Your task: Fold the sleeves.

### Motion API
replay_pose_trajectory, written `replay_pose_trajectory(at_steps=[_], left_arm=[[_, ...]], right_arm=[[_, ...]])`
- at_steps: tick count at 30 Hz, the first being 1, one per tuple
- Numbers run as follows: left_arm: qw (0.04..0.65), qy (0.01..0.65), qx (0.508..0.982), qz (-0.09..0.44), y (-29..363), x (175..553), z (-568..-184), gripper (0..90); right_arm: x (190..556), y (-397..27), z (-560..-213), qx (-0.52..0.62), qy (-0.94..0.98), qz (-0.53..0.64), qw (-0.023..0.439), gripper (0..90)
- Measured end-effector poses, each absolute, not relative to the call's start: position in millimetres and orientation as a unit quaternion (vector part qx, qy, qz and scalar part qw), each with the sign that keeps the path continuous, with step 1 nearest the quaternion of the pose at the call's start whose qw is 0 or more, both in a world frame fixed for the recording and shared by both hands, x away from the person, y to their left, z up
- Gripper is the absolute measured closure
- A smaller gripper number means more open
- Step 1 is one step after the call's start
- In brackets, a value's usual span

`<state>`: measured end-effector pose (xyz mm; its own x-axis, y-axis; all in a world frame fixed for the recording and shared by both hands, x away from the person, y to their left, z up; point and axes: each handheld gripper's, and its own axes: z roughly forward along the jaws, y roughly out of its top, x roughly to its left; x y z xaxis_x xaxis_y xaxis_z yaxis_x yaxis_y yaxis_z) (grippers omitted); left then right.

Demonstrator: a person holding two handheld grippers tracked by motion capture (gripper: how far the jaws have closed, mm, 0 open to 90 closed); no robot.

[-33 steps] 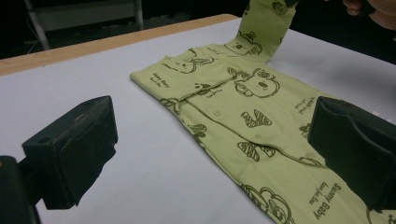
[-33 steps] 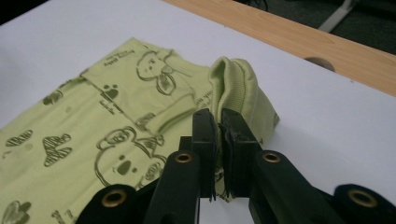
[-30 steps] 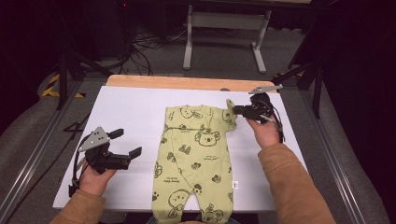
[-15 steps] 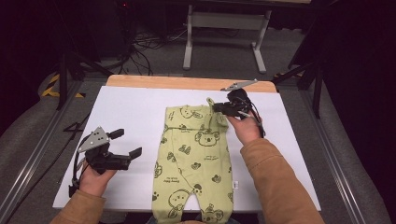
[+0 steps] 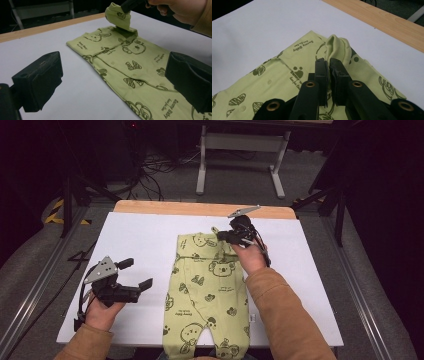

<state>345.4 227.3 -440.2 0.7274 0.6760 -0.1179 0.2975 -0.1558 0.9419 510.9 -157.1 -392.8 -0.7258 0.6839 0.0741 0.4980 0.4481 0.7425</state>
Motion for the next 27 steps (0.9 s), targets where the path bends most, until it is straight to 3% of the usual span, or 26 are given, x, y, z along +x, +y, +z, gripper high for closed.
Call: replay_pose_trajectory(at_steps=[20, 22, 24, 27], left_arm=[[0.559, 0.326, 0.745, 0.159, 226, 345, -442, 2.3], [0.557, 0.326, 0.747, 0.157, 225, 346, -442, 2.3], [0.557, 0.325, 0.748, 0.155, 225, 347, -442, 2.2], [0.555, 0.324, 0.751, 0.154, 223, 349, -443, 2.3]], right_arm=[[527, -117, -419, 0.360, 0.848, 0.375, 0.098, 84.7], [528, -113, -421, 0.361, 0.848, 0.377, 0.094, 79.9], [528, -111, -421, 0.358, 0.844, 0.388, 0.095, 66.7], [526, -113, -417, 0.350, 0.842, 0.399, 0.094, 54.5]])
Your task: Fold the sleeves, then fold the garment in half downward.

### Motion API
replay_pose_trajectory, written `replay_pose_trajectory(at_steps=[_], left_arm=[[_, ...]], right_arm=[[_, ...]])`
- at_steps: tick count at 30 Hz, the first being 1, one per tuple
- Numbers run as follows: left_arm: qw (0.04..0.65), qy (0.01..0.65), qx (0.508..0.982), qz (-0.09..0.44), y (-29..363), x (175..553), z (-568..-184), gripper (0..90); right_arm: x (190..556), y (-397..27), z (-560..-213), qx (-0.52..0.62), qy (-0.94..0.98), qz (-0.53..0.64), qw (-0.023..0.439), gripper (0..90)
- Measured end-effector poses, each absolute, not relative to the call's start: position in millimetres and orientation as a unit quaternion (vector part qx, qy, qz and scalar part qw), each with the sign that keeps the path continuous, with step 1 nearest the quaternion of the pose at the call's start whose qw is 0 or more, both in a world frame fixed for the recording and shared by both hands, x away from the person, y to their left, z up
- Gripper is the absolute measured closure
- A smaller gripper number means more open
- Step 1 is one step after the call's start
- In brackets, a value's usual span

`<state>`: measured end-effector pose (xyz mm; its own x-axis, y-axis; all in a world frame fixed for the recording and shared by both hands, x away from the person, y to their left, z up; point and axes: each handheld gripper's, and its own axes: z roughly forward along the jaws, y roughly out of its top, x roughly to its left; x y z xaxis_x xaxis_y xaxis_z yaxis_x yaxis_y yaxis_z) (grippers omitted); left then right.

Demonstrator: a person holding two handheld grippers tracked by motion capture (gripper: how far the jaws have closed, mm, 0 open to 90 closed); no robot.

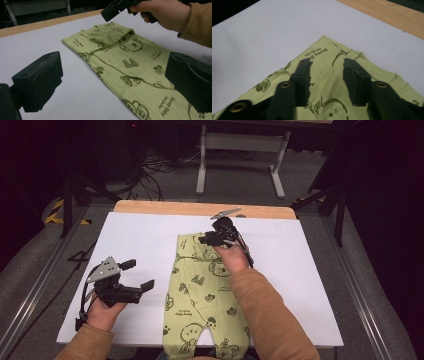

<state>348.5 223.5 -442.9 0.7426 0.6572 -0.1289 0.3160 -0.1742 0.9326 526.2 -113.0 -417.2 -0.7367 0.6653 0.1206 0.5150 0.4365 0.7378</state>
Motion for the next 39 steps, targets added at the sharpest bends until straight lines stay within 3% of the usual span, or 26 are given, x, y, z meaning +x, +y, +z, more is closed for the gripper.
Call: replay_pose_trajectory(at_steps=[4, 15, 22, 39], left_arm=[[0.552, 0.319, 0.755, 0.152, 220, 353, -443, 2.2], [0.538, 0.309, 0.772, 0.141, 203, 376, -431, 0.3], [0.535, 0.310, 0.776, 0.127, 194, 392, -419, 0.1], [0.481, 0.344, 0.792, 0.149, 177, 439, -402, 2.6]], right_arm=[[524, -128, -405, 0.353, 0.830, 0.423, 0.081, 40.4], [504, -180, -381, 0.323, 0.829, 0.438, 0.128, 1.5], [490, -199, -374, 0.287, 0.828, 0.454, 0.159, 0.1], [493, -211, -381, 0.318, 0.836, 0.412, 0.174, 3.5]])
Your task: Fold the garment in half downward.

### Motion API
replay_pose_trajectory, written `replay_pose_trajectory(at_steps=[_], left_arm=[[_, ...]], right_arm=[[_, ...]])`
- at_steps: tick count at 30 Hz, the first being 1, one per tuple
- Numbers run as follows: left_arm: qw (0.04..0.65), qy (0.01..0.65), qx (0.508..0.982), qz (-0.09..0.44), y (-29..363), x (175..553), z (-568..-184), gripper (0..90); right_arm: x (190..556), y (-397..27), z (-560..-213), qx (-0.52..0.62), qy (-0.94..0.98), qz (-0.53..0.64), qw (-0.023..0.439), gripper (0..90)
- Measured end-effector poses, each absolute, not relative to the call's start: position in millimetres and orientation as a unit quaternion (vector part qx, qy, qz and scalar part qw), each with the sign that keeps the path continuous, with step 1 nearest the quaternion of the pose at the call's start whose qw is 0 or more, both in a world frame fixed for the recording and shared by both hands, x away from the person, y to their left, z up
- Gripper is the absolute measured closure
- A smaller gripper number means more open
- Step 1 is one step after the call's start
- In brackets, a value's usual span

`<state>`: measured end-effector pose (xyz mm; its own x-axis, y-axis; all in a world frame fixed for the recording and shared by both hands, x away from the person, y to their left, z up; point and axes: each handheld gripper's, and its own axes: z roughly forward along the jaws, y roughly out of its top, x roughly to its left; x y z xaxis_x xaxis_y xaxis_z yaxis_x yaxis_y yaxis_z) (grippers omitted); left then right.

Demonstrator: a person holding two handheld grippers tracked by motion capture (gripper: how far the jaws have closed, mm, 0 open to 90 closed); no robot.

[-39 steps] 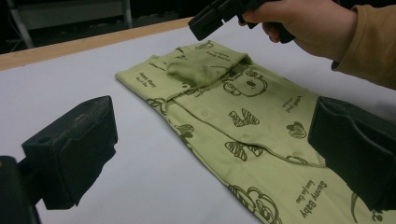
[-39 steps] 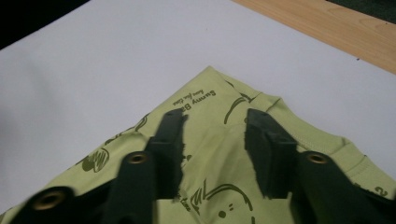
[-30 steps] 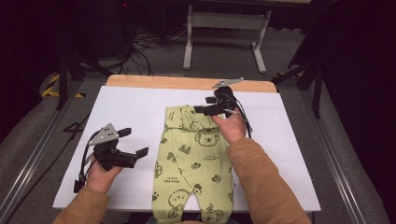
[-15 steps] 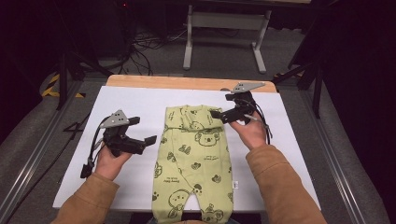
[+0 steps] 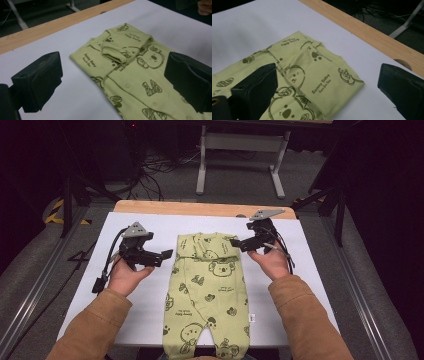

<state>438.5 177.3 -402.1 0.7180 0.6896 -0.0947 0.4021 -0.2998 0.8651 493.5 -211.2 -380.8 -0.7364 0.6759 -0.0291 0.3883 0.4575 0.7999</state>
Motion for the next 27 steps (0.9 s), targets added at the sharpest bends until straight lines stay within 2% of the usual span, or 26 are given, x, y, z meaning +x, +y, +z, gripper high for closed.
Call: replay_pose_trajectory(at_steps=[4, 11, 19, 27], left_arm=[[0.475, 0.359, 0.793, 0.127, 174, 449, -398, 3.3], [0.452, 0.380, 0.794, 0.144, 165, 472, -395, 4.1], [0.437, 0.412, 0.787, 0.139, 157, 503, -398, 4.6], [0.424, 0.421, 0.788, 0.147, 146, 519, -402, 10.5]], right_arm=[[498, -208, -386, 0.322, 0.837, 0.401, 0.188, 3.6], [508, -206, -396, 0.335, 0.833, 0.397, 0.193, 5.4], [519, -207, -402, 0.342, 0.828, 0.392, 0.210, 8.8], [530, -202, -409, 0.357, 0.826, 0.384, 0.209, 11.0]])
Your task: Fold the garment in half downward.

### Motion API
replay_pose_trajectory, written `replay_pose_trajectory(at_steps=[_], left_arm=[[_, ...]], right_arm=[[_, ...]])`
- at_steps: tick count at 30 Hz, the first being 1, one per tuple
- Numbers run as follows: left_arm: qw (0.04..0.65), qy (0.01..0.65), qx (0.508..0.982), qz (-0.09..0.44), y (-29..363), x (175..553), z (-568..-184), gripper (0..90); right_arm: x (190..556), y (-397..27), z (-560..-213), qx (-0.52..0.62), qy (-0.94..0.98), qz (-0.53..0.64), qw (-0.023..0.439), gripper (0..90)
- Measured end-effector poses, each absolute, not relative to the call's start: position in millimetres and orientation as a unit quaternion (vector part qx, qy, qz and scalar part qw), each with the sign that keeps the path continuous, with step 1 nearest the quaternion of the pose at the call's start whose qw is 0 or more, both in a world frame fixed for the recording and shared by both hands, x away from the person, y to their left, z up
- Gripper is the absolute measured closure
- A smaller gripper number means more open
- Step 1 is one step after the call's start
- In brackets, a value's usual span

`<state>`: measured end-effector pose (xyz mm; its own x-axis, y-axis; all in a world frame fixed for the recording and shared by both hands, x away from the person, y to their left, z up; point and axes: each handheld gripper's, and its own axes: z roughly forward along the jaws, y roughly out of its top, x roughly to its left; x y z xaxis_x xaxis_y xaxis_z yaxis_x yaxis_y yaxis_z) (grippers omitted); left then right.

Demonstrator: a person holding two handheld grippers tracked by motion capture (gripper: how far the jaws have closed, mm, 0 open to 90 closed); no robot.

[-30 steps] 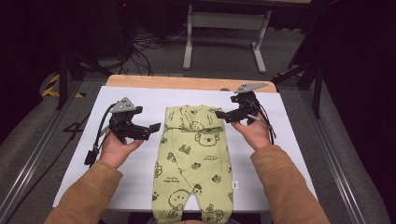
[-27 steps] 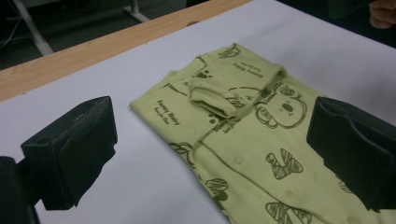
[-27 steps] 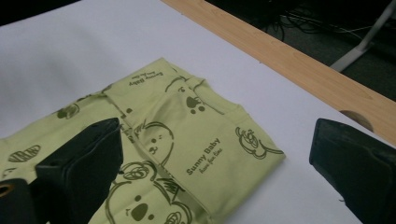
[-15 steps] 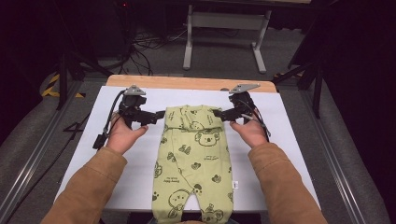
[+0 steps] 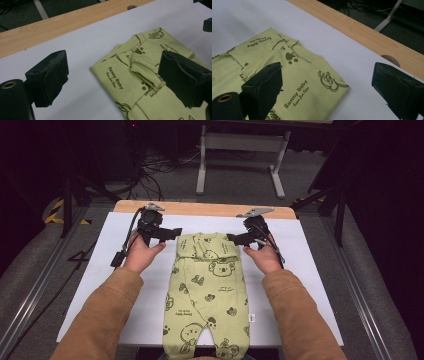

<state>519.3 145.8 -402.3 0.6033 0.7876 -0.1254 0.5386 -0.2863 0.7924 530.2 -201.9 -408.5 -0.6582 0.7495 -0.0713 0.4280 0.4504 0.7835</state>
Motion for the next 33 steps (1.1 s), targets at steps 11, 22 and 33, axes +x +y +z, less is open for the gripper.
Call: replay_pose_trajectory(at_steps=[11, 22, 33], left_arm=[[0.416, 0.428, 0.791, 0.130, 133, 539, -413, 14.3], [0.378, 0.412, 0.815, 0.153, 123, 546, -422, 17.3], [0.351, 0.421, 0.824, 0.145, 120, 555, -436, 22.9]], right_arm=[[541, -198, -417, 0.365, 0.831, 0.369, 0.202, 14.7], [549, -204, -426, 0.382, 0.830, 0.353, 0.202, 14.2], [559, -208, -438, 0.398, 0.827, 0.347, 0.191, 18.1]])
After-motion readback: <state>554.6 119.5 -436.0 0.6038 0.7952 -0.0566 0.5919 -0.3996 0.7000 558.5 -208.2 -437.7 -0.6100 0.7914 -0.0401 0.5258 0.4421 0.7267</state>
